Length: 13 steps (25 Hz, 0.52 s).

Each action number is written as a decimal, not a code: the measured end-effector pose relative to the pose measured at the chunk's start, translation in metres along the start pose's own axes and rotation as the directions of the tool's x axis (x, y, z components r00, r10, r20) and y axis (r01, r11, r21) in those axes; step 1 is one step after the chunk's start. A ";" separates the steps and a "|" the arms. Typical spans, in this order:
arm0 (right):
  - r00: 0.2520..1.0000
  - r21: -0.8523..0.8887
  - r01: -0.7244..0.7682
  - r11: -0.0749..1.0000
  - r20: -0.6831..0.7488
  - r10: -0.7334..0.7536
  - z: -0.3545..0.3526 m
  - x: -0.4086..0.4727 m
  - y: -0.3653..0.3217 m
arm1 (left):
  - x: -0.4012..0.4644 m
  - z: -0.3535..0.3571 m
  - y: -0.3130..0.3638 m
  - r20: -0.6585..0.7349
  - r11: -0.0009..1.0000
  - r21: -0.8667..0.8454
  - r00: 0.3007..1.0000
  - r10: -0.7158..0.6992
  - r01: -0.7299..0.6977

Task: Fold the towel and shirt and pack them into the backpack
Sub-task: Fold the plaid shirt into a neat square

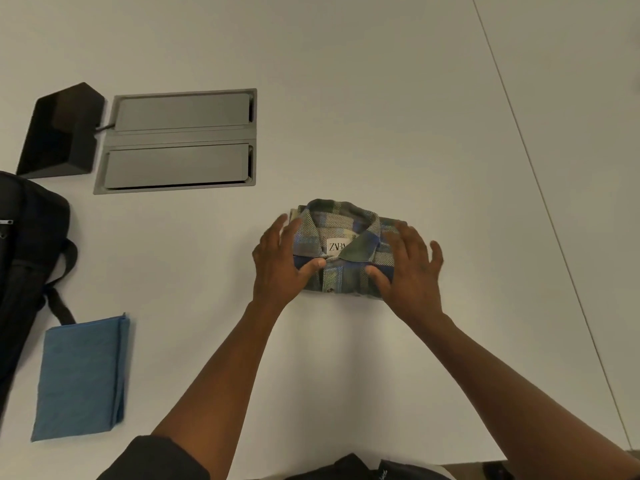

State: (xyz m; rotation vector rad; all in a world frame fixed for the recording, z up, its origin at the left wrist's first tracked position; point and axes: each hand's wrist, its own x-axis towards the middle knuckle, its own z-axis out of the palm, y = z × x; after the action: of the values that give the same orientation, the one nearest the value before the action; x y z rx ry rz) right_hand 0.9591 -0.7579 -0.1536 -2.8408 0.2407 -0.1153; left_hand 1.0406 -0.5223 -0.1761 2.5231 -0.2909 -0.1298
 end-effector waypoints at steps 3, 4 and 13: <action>0.969 0.036 -0.232 0.972 0.099 0.228 0.007 -0.016 0.013 | 0.004 0.006 -0.019 0.168 0.951 -0.192 0.963 -0.212 0.243; 0.936 0.128 -0.332 0.935 0.164 0.310 0.013 -0.016 0.018 | 0.006 0.007 -0.024 0.221 0.918 -0.272 0.947 -0.231 0.288; 0.874 0.488 -0.443 0.752 0.423 0.240 0.024 0.019 0.019 | 0.010 0.003 -0.041 0.318 0.874 -0.370 0.927 -0.199 0.314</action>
State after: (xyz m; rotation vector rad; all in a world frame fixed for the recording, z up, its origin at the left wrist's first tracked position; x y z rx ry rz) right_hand 0.9777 -0.7729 -0.1812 -2.1164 0.5523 0.3262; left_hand 1.0575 -0.4933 -0.2018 2.1007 -0.0190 -0.5869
